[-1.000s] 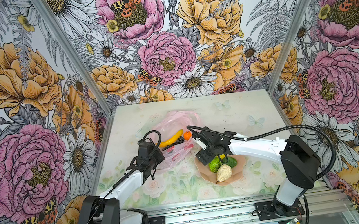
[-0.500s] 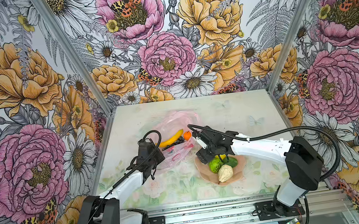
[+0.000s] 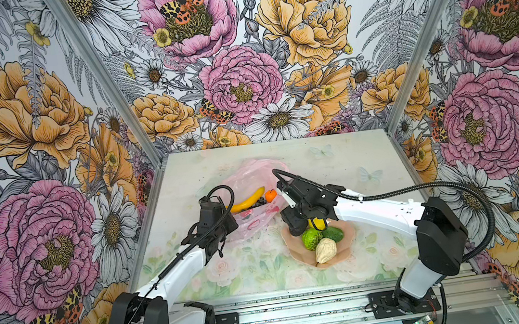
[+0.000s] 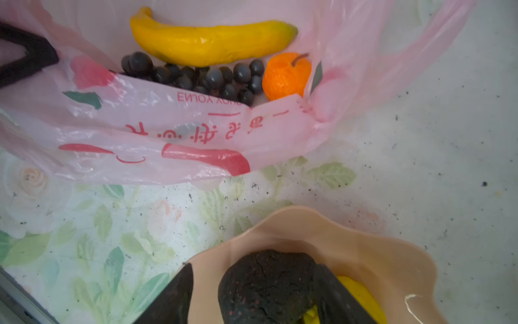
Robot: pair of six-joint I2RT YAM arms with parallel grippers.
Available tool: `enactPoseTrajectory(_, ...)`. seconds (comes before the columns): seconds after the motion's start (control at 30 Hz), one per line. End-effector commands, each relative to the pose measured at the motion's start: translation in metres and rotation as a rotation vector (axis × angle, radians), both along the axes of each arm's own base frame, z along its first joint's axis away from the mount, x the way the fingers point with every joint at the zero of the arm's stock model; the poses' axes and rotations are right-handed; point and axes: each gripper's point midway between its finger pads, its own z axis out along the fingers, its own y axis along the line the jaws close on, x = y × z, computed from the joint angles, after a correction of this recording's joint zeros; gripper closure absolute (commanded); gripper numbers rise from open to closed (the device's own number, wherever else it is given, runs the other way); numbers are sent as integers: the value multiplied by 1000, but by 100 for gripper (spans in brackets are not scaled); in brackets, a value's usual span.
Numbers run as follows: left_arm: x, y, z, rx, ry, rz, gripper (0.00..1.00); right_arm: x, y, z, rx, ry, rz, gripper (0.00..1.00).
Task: Take the fake fruits out of the plastic bag
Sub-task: 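Lower the dark fruit onto the plate and open the right gripper, then move the right gripper back into the bag toward the orange, then grasp the orange beside the grapes with the right gripper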
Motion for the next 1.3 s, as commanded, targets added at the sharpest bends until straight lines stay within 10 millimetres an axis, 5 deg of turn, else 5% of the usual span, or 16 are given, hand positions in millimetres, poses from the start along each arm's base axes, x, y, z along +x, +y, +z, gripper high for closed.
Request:
enactPoseTrajectory(0.0,3,15,26,84,-64,37,100,19,27,37,138,-58,-70,34)
enactPoseTrajectory(0.13,0,20,39,151,-94,53,100,41,43,39,170,-64,-142,37)
enactPoseTrajectory(0.37,-4,-25,16,160,-33,-94,100,73,62,21,173,-56,-220,40)
enactPoseTrajectory(0.57,-4,-39,-3,167,20,-151,100,101,51,-9,160,-2,-287,41)
enactPoseTrajectory(0.97,-6,-48,-13,177,49,-192,100,140,42,-30,159,20,-322,44)
enactPoseTrajectory(1.27,-8,-47,-18,176,60,-185,100,150,50,-40,158,30,-299,51)
